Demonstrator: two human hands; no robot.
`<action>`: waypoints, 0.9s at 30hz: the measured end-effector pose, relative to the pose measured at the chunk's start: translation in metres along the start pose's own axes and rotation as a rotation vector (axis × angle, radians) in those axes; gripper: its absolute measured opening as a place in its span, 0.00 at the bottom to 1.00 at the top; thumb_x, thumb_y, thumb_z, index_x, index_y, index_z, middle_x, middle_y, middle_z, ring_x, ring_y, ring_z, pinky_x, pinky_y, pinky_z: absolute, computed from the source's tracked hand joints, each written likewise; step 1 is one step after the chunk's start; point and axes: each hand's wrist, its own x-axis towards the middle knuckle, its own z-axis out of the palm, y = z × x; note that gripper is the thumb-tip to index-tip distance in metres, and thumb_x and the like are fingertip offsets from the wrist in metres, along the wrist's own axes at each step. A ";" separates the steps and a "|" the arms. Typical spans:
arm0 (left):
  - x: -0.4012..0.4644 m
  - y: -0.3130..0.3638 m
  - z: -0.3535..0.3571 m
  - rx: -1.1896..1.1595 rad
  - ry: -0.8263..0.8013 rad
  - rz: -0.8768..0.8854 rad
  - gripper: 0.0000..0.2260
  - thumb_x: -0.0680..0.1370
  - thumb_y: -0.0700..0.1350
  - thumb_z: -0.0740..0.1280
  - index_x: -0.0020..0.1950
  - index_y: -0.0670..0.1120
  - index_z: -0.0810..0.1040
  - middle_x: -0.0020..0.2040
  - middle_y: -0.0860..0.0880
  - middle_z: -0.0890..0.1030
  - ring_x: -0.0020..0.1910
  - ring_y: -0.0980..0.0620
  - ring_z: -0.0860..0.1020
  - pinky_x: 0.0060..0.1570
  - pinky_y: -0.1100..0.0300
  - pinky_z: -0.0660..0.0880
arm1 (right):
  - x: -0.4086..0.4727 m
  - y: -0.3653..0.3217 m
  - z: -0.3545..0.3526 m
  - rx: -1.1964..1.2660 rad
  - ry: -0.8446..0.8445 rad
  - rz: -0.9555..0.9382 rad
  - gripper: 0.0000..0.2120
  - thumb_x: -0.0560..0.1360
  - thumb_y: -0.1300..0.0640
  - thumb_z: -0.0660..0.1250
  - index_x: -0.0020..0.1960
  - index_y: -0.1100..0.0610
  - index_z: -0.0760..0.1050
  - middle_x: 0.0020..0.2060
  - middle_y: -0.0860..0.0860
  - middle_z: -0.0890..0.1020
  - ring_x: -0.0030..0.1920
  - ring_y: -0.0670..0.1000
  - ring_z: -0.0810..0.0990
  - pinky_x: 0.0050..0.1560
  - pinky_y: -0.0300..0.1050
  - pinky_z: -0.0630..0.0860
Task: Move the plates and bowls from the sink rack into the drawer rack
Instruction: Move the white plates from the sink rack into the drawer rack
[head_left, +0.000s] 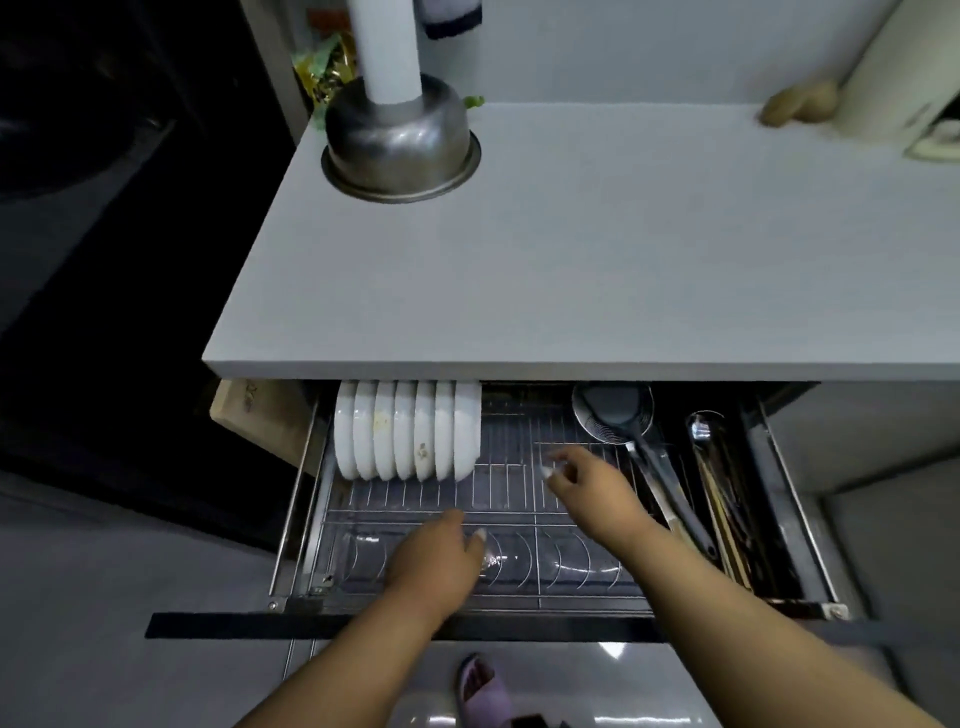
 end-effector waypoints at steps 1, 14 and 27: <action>0.001 0.012 0.001 0.003 0.005 0.036 0.16 0.81 0.56 0.57 0.63 0.49 0.72 0.54 0.49 0.80 0.53 0.47 0.77 0.52 0.56 0.75 | -0.007 0.006 -0.012 0.000 0.031 0.000 0.18 0.78 0.49 0.63 0.64 0.56 0.72 0.43 0.47 0.77 0.36 0.45 0.73 0.33 0.37 0.67; -0.010 0.202 0.063 0.144 -0.034 0.402 0.11 0.80 0.54 0.59 0.58 0.51 0.75 0.51 0.51 0.81 0.50 0.50 0.78 0.48 0.58 0.74 | -0.116 0.123 -0.172 0.101 0.391 0.141 0.12 0.78 0.48 0.63 0.58 0.51 0.76 0.43 0.48 0.78 0.44 0.48 0.75 0.42 0.40 0.67; -0.061 0.416 0.196 0.314 -0.160 0.776 0.12 0.79 0.53 0.59 0.55 0.50 0.76 0.53 0.50 0.82 0.53 0.49 0.78 0.49 0.60 0.74 | -0.247 0.289 -0.312 0.262 0.701 0.330 0.10 0.78 0.47 0.62 0.52 0.51 0.78 0.45 0.47 0.81 0.45 0.47 0.78 0.45 0.41 0.73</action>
